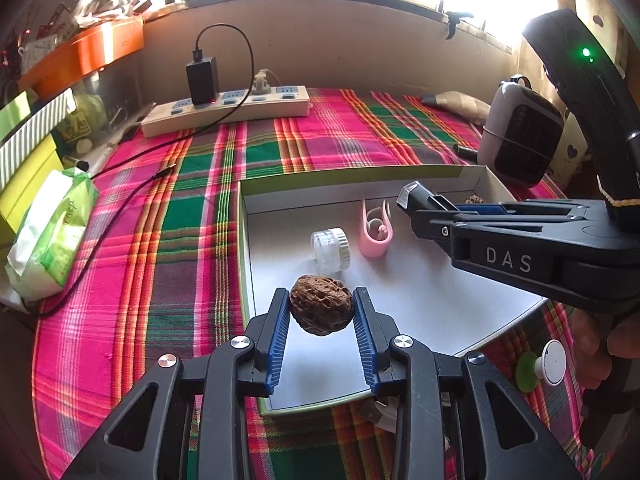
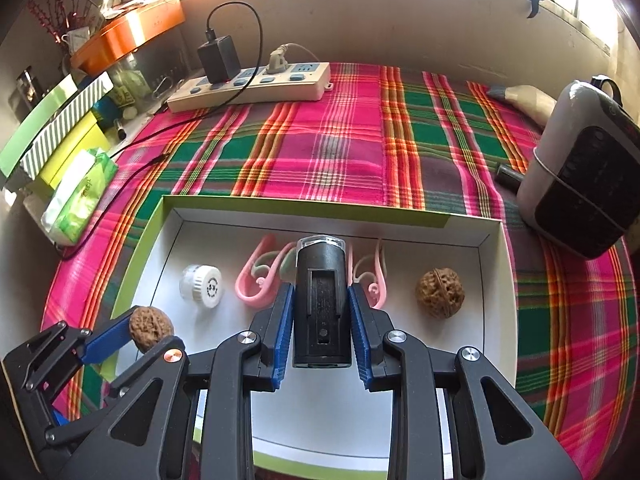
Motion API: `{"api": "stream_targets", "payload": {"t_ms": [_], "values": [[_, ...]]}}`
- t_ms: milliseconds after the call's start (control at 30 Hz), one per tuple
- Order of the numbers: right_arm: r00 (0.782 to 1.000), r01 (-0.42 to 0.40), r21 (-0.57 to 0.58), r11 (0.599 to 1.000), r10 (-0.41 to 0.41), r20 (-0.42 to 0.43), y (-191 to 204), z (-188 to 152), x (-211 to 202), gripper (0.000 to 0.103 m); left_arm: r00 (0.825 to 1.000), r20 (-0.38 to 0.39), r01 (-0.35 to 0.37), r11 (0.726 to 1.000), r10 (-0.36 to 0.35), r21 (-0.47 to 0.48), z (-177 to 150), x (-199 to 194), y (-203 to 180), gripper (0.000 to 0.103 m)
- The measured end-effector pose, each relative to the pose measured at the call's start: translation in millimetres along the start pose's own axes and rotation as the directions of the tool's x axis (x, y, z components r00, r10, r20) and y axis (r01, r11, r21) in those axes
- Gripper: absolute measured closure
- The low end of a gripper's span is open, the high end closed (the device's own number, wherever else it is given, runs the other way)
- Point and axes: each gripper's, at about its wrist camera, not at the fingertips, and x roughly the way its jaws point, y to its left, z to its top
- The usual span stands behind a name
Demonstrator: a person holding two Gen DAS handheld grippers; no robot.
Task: Organize objects
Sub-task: 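Open the right tool to stand the black device in the box while the left tool releases the walnut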
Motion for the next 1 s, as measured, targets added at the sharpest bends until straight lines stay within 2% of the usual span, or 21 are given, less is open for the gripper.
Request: {"api": "stream_targets", "payload": {"t_ms": [500,1000], "values": [[1.0,0.013,-0.037,0.999,-0.013,-0.02,15.5,3.6,7.4,0.074,0.999,0.005,-0.032,0.999,0.032,0.024,1.9,4.5,-3.4,0.073],[0.998,0.048,-0.008,0.999,-0.048,-0.029,7.4,4.2,17.5,0.074,0.999,0.009,-0.039,0.999,0.038,0.032,3.2,5.3,-4.7,0.073]]}}
